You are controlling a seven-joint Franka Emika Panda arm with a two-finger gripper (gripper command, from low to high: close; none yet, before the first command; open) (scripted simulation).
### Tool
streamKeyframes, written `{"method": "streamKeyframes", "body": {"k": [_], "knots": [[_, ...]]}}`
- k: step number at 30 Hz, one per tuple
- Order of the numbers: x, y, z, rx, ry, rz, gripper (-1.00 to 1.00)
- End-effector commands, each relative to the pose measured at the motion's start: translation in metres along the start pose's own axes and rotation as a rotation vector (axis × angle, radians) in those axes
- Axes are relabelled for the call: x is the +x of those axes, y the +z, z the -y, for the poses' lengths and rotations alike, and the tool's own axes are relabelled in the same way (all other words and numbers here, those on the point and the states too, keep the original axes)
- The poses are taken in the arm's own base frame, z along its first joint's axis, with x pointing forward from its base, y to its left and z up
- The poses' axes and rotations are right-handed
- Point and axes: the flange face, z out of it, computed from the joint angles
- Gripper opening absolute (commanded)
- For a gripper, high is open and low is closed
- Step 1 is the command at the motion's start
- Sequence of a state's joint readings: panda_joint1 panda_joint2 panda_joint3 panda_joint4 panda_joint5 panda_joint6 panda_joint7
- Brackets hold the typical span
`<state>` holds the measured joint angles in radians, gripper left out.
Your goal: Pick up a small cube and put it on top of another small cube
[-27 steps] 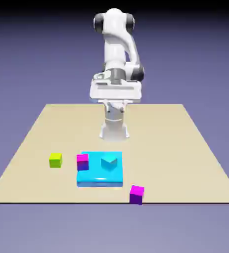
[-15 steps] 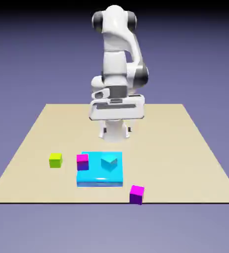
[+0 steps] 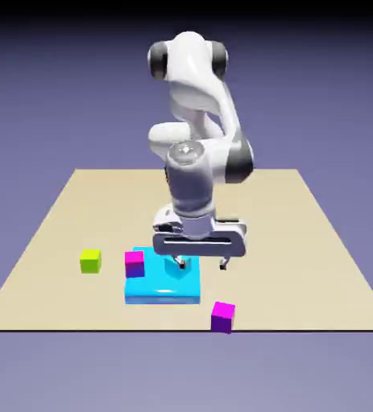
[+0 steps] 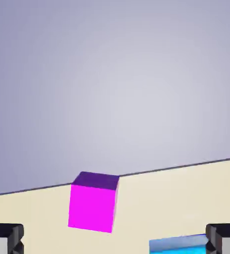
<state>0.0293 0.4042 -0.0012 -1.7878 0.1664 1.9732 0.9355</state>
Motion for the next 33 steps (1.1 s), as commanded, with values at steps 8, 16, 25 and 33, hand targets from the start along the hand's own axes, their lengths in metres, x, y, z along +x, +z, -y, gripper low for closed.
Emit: {"method": "streamKeyframes", "body": {"k": [8, 16, 25, 33], "knots": [[0.02, 0.065, 0.037, -0.212, 0.06, 0.201, 0.0], [0.029, 0.137, 0.057, -0.434, 0.103, 0.392, 0.0], [0.019, 0.204, 0.049, -0.535, 0.115, 0.474, 0.0], [0.02, 0.202, 0.05, -0.535, 0.115, 0.474, -1.0]]}}
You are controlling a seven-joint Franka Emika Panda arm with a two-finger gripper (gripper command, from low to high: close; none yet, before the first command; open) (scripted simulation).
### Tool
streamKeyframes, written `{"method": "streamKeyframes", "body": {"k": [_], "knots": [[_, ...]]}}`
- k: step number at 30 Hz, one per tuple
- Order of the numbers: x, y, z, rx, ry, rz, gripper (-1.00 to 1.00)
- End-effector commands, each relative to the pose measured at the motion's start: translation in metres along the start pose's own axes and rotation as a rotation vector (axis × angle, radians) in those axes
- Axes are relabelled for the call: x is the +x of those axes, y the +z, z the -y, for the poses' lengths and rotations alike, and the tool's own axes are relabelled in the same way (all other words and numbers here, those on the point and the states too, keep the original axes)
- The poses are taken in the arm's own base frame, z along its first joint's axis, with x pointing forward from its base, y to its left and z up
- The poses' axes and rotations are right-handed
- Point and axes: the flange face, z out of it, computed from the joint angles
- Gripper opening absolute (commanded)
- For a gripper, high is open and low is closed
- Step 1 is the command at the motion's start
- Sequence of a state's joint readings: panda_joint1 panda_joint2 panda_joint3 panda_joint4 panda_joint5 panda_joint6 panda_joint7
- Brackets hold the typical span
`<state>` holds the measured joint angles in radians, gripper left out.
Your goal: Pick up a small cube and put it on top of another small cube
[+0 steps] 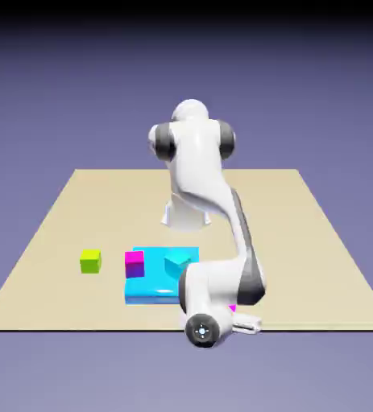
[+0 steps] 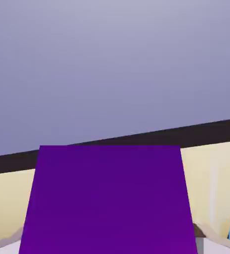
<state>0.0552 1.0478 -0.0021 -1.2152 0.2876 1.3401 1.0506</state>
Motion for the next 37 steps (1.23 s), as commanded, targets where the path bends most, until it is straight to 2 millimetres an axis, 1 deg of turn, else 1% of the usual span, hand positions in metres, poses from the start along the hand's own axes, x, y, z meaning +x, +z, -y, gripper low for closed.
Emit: {"method": "streamKeyframes", "body": {"k": [1, 3, 4, 6, 8, 10, 12, 15, 18, 21, 23, 24, 25, 29, 30, 31, 32, 36, 37], "knots": [[-0.002, -0.009, -0.002, -0.001, 0.0, -0.001, -1.0], [-0.005, -0.027, -0.006, -0.002, 0.001, -0.002, -1.0], [-0.001, -0.034, -0.013, 0.001, 0.007, 0.001, -1.0], [0.042, -0.042, -0.05, 0.028, 0.055, 0.033, -1.0], [0.084, -0.045, -0.092, 0.058, 0.103, 0.069, -1.0], [0.123, -0.045, -0.138, 0.093, 0.151, 0.11, -1.0], [0.158, -0.041, -0.187, 0.132, 0.199, 0.154, -1.0], [0.205, -0.026, -0.265, 0.201, 0.269, 0.226, -1.0], [0.24, 0.0, -0.346, 0.28, 0.338, 0.304, -1.0], [0.264, 0.035, -0.426, 0.372, 0.404, 0.386, -1.0], [0.272, 0.064, -0.478, 0.44, 0.445, 0.441, -1.0], [0.273, 0.073, -0.492, 0.461, 0.457, 0.458, -1.0], [0.273, 0.073, -0.492, 0.461, 0.457, 0.458, -1.0], [0.27, 0.121, -0.458, 0.461, 0.456, 0.459, -1.0], [0.27, 0.125, -0.455, 0.461, 0.457, 0.458, -1.0], [0.27, 0.125, -0.455, 0.461, 0.457, 0.458, 1.0], [0.27, 0.125, -0.455, 0.461, 0.457, 0.458, 1.0], [0.273, 0.077, -0.489, 0.461, 0.457, 0.458, 1.0], [0.273, 0.073, -0.492, 0.461, 0.457, 0.458, 1.0]]}}
